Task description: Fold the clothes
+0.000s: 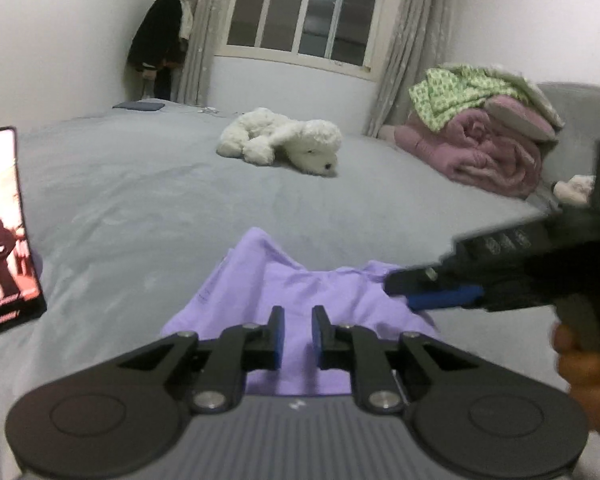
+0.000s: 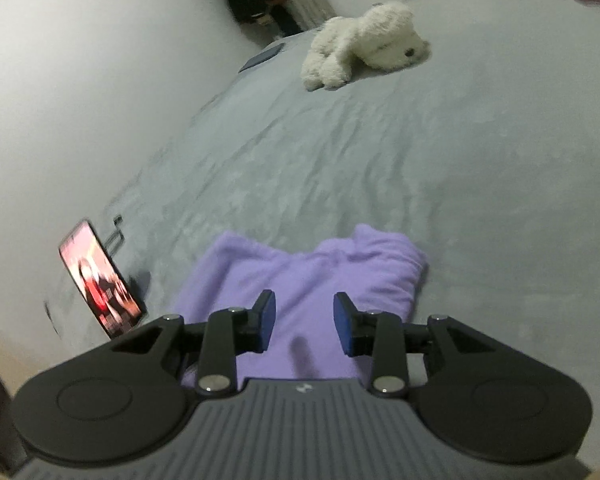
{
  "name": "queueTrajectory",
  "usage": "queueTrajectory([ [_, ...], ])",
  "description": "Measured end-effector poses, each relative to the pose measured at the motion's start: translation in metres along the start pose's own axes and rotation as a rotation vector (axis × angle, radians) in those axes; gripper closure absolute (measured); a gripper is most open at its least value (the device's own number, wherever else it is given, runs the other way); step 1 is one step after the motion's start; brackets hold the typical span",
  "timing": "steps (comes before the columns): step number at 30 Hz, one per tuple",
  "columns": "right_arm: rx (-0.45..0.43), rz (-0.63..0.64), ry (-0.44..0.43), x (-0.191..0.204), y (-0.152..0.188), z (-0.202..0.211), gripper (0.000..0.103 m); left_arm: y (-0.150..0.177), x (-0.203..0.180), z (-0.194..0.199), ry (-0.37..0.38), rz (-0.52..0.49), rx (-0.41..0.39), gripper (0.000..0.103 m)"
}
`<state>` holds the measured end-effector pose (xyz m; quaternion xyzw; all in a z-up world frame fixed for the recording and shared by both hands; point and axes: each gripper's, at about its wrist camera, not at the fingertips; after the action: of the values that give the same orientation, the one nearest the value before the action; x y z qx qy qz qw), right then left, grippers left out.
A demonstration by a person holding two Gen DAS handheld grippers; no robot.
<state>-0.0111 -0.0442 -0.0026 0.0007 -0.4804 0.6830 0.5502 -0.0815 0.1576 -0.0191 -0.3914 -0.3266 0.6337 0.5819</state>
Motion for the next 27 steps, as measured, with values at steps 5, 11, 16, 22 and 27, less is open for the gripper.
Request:
queueTrajectory([
  [5,-0.007,0.117,0.034,-0.002,0.011,-0.009,0.066,-0.006,0.013,-0.02,-0.03,-0.009,0.001,0.089],
  [11,-0.055,0.199,0.08,-0.005,0.008,-0.025,0.066,-0.013,0.024,-0.04,-0.068,0.018,0.01,0.089],
  [16,-0.107,0.212,0.198,-0.022,0.005,-0.032,0.079,-0.014,0.023,-0.049,-0.101,0.018,0.022,0.089],
  [22,-0.131,0.273,0.208,-0.009,0.007,-0.014,0.075,-0.021,0.026,-0.028,-0.12,0.044,-0.032,0.089],
  [27,-0.111,0.369,0.143,0.018,0.023,0.002,0.075,-0.02,0.021,-0.002,-0.051,-0.001,-0.085,0.089],
])
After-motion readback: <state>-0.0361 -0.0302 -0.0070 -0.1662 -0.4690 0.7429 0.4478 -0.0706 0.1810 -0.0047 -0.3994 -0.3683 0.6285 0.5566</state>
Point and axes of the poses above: each gripper's, at about its wrist camera, not at the fingertips, and z roughly against the way its jaws point, x to its left, y to its underside, and after that the axes turned 5 degrees about -y, right-handed
